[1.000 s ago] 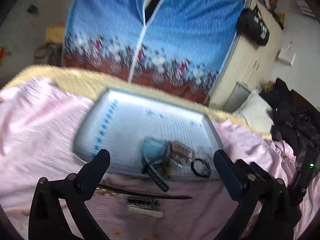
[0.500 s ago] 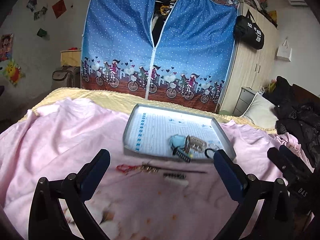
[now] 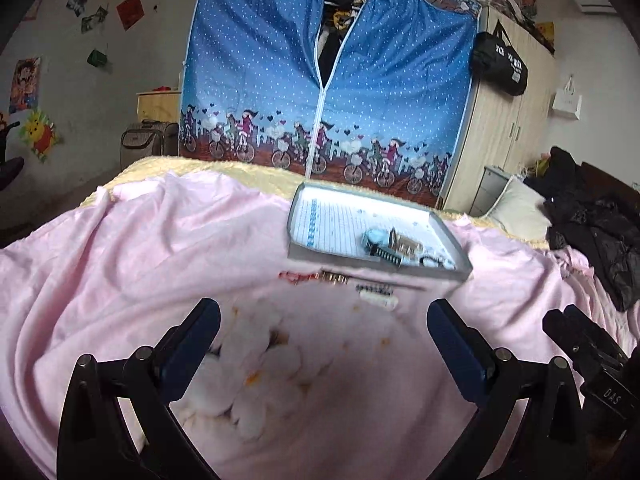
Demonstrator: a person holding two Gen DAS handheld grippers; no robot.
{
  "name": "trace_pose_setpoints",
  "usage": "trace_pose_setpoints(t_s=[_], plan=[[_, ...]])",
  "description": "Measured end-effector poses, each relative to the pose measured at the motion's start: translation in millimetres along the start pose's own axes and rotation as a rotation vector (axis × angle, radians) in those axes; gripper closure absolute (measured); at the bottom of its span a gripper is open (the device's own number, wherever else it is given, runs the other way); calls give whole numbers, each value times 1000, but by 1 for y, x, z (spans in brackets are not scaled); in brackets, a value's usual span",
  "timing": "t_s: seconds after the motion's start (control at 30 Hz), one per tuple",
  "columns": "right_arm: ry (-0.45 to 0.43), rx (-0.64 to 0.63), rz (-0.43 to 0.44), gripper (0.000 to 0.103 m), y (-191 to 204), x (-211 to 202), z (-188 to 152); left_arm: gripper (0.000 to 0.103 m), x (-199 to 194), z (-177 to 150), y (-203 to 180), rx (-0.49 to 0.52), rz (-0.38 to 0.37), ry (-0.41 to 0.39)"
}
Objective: Organize jewelry
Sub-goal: 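Lift both open tools away from the tray, then grasp the white hair clip with the right tool while the left tool grasps the red tassel keychain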
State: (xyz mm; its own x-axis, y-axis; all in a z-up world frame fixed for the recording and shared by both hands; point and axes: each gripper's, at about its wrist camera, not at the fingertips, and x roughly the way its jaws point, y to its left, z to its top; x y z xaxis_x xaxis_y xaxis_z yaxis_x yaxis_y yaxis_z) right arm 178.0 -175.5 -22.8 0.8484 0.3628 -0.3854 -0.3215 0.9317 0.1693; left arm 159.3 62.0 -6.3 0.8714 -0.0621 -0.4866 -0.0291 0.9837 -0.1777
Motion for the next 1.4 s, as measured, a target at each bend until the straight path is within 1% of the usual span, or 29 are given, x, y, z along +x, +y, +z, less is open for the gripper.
trace_pose_setpoints(t_s=[0.07,0.13,0.23,0.3,0.6,1.0,1.1,1.2,1.4], plan=[[24,-16,-12,0,7,-2,-6,1,-9,-11,5,-4,-5,-7],[20,-36,-27,0,14,-5,-8,1,-15,-21,8,-10,-10,-7],[24,-42,-28,0,19,-10,-14,1,-17,-27,13,-12,5,7],[37,-47,-33,0,23,-10,-18,1,-19,-30,15,-20,2,0],[77,-102,-55,0,34,0,-26,1,-19,-34,17,-11,0,5],[110,-72,-62,0,29,5,-28,1,-14,-35,19,-2,9,16],[142,-47,-58,0,24,11,-28,1,-9,-31,21,1,12,20],[194,-4,-24,0,15,24,-26,1,1,-24,23,15,22,33],[329,48,44,0,-6,69,-17,1,32,-4,32,29,-25,114]])
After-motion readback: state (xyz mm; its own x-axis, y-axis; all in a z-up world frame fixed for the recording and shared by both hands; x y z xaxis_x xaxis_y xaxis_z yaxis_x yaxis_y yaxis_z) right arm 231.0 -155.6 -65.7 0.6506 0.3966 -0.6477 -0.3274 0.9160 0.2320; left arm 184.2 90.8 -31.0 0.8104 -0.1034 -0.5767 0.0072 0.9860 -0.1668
